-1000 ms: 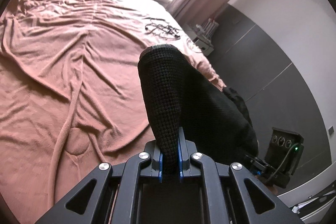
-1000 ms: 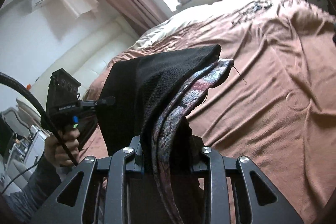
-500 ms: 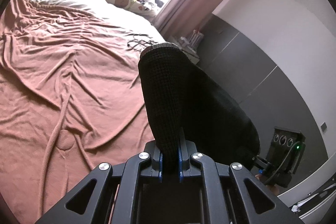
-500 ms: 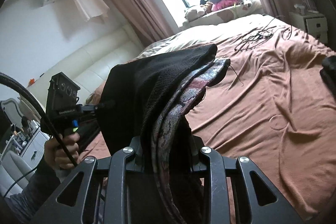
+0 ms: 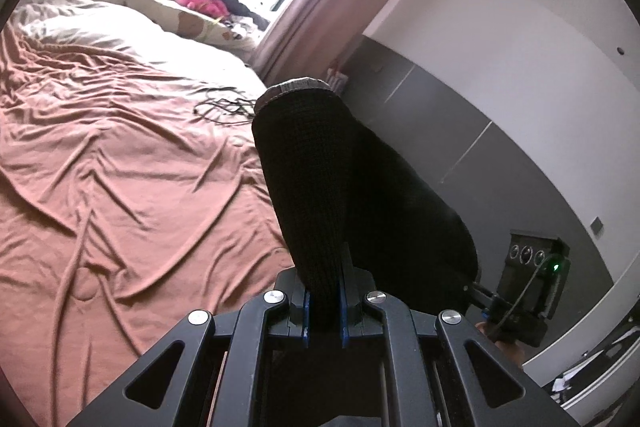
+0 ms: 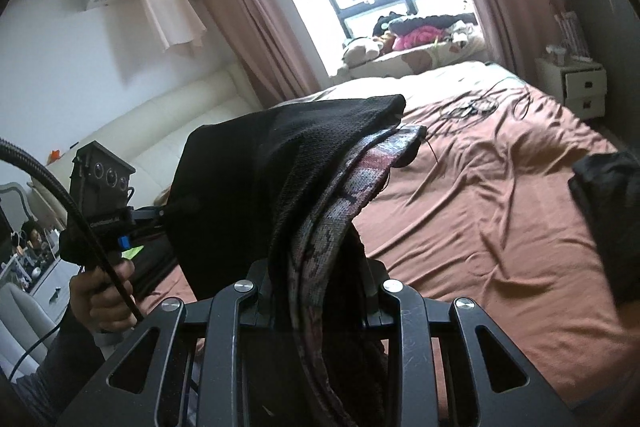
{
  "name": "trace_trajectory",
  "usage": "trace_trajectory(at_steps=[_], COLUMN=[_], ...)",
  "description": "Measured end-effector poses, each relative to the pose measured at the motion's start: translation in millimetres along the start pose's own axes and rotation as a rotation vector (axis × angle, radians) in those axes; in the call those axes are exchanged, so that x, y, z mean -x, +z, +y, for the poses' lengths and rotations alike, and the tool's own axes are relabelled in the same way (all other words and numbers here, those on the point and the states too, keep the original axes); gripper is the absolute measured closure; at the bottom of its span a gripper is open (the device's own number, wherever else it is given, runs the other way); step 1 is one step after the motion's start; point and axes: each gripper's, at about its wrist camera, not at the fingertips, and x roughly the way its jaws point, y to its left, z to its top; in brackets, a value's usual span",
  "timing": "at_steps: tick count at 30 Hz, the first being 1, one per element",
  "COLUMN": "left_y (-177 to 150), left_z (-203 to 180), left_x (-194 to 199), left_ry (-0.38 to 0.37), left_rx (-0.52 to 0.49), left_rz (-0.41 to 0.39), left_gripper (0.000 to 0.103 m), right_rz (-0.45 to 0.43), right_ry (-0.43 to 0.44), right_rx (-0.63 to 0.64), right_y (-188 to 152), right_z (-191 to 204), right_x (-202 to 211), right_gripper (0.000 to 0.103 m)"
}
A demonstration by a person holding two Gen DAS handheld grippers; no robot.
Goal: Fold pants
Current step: 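Lift the folded black shorts off the bed with both tools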
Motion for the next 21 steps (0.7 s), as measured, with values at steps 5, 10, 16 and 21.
trace_trajectory(at_steps=[5, 10, 16, 21], left_y=[4, 9, 14, 14], left_z=[-24, -49, -77, -107], left_x=[-13, -39, -84, -127], left_ry=[-0.019, -0.046, -0.117, -0.179], left_rx=[-0.039, -0.07, -0.098, -0.117], left_rz=[0.006, 0.03, 0.061, 0.087], left_gripper=[0.092, 0.092, 0.092, 0.092], right_rz=[-0.022, -0.043, -0.076, -0.087], right_ry=[-0.015, -0.04, -0.096, -0.159], right_rx=[0.019, 0.022, 0.012, 0.012], right_y=[4, 4, 5, 6], right_z=[-13, -31, -59, -80], right_x=[19, 41, 73, 102], right_gripper=[0.079, 0.079, 0.079, 0.079])
